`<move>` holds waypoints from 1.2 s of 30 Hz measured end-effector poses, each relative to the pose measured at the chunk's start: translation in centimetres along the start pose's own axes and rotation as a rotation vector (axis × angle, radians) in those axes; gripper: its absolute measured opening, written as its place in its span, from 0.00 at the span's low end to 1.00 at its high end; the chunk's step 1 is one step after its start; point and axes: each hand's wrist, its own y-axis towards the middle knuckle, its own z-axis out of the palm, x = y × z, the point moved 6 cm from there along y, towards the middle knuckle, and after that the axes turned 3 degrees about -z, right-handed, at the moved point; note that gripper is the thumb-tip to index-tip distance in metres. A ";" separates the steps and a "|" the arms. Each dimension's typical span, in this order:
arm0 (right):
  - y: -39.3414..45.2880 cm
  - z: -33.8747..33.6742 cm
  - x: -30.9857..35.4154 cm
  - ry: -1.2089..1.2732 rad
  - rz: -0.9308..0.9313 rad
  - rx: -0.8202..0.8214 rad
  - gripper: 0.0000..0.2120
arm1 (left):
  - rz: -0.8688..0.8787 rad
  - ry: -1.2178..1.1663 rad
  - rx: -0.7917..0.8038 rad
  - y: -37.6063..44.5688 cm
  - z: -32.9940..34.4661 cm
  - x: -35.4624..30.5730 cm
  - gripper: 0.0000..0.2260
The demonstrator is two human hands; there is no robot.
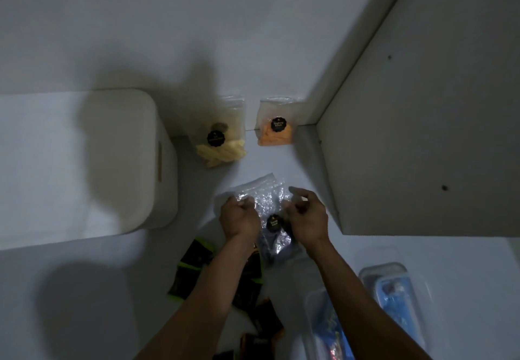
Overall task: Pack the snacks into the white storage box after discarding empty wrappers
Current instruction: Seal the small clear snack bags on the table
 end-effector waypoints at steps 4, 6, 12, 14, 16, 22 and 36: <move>-1.5 -0.2 1.6 0.104 -0.061 0.052 0.10 | 0.173 -0.106 0.012 -1.8 -3.2 -0.8 0.06; -2.6 -0.4 3.1 0.149 -0.106 0.076 0.05 | 0.251 -0.174 0.021 -3.2 -5.1 -1.3 0.02; -7.6 -2.0 9.2 0.218 -0.298 0.143 0.07 | 0.401 -0.377 0.113 -9.2 -11.1 -2.2 0.06; -9.9 -2.5 11.1 0.208 -0.366 0.189 0.06 | 0.464 -0.435 0.131 -11.4 -13.4 -2.3 0.06; -12.2 -3.2 13.1 0.197 -0.435 0.245 0.04 | 0.509 -0.480 0.135 -13.2 -15.7 -2.2 0.05; -19.7 -5.0 19.0 0.029 -0.615 0.374 0.08 | 0.565 -0.566 0.164 -18.9 -21.0 -1.2 0.04; -32.6 -6.0 25.4 -0.491 -1.008 0.344 0.08 | 0.652 -0.720 0.133 -28.3 -26.0 1.1 0.06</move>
